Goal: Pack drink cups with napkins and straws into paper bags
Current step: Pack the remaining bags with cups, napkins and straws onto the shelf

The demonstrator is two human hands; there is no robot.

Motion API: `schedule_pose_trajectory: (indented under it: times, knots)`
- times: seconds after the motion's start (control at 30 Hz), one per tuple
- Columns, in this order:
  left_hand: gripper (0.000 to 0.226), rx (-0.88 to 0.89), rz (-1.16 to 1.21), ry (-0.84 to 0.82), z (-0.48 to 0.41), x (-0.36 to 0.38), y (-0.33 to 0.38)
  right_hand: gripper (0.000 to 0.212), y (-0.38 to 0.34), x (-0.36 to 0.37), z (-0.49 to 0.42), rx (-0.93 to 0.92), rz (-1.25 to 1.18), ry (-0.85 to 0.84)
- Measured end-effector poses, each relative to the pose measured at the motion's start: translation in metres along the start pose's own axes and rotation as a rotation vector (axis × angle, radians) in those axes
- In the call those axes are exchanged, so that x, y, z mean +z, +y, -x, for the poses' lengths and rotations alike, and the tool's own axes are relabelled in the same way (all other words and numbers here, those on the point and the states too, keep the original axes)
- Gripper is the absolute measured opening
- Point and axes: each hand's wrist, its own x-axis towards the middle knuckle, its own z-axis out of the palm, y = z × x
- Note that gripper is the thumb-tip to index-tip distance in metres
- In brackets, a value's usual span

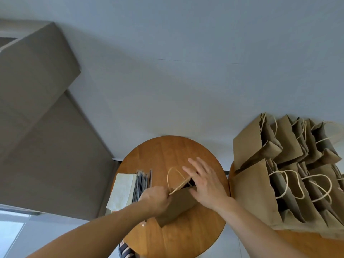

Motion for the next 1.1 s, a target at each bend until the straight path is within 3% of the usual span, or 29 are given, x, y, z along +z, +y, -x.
schedule_pose_trajectory:
  times: [0.1, 0.17, 0.33, 0.43, 0.53, 0.6, 0.7, 0.83, 1.1]
  knots:
    - [0.033, 0.082, -0.023, -0.051, -0.006, -0.013, -0.005, 0.045, 0.009, 0.006, -0.005, -0.025, 0.023, -0.119]
    - [0.030, 0.089, 0.000, -0.017, -0.009, -0.013, -0.008, 0.026, 0.010, 0.009, -0.005, 0.005, 0.008, -0.098]
    - [0.038, 0.054, 0.008, 0.158, -0.011, 0.001, -0.002, 0.024, 0.010, 0.013, -0.001, 0.046, -0.090, -0.058]
    - [0.040, 0.038, -0.036, 0.178, -0.015, 0.004, -0.003, 0.024, 0.017, 0.012, 0.002, 0.115, -0.291, -0.095]
    - [0.040, 0.007, -0.001, 0.152, -0.022, 0.000, -0.012, 0.027, 0.041, 0.012, 0.010, 0.291, -0.535, 0.106]
    - [0.045, -0.002, 0.009, 0.142, -0.026, -0.003, -0.016, 0.025, 0.065, 0.018, 0.019, 0.447, -0.501, 0.248]
    - [0.048, 0.033, 0.010, 0.141, -0.031, -0.002, -0.018, 0.022, 0.101, 0.045, 0.035, 0.640, -0.314, 0.054]
    - [0.041, 0.052, 0.029, 0.143, -0.032, 0.004, -0.017, 0.025, 0.125, 0.090, 0.050, 0.731, -0.162, -0.285]
    - [0.033, 0.058, 0.117, 0.192, -0.028, 0.008, -0.018, 0.024, 0.131, 0.137, 0.027, 0.837, -0.111, -0.395]
